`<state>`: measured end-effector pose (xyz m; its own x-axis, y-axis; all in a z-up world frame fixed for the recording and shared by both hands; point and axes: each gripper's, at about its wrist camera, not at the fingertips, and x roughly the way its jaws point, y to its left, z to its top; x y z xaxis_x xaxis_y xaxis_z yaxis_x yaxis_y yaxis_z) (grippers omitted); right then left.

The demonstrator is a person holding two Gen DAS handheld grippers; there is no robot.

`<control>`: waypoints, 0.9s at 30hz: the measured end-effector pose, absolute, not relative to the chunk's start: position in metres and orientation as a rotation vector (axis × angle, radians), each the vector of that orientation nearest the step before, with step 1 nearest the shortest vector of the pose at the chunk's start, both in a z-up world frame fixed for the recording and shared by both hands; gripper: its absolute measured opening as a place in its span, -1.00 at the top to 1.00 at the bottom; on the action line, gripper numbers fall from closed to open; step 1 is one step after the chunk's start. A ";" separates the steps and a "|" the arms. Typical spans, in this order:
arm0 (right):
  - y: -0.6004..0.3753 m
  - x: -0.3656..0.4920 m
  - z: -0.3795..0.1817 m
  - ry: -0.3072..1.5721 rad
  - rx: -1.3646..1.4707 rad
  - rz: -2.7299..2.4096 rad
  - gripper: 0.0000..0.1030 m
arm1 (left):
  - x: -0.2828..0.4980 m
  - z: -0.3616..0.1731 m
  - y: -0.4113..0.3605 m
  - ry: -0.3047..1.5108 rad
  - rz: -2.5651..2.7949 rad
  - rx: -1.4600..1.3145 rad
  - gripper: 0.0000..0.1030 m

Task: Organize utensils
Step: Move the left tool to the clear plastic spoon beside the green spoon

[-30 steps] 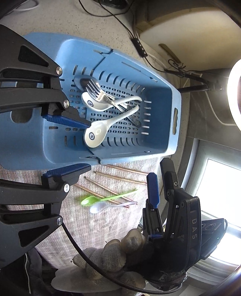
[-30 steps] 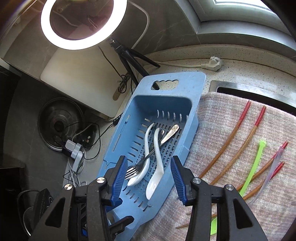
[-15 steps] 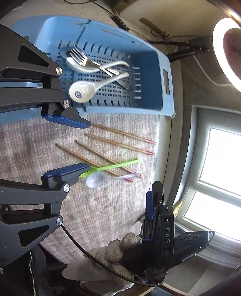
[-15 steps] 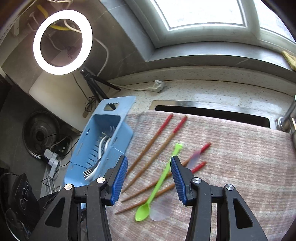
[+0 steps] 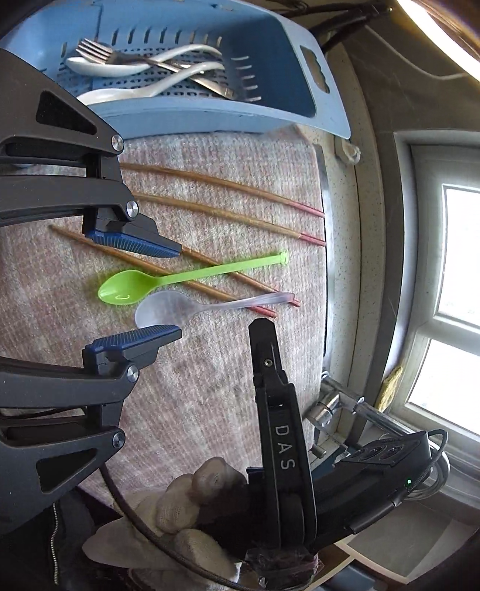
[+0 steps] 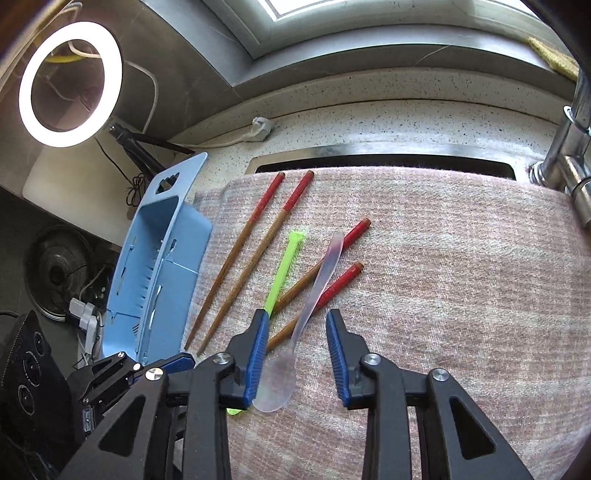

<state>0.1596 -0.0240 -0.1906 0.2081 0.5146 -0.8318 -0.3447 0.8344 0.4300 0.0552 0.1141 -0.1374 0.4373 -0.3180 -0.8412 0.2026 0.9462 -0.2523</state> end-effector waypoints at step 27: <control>-0.009 0.169 -0.224 1.347 0.239 0.622 0.78 | 0.107 -0.181 0.098 1.246 -0.330 -0.130 0.72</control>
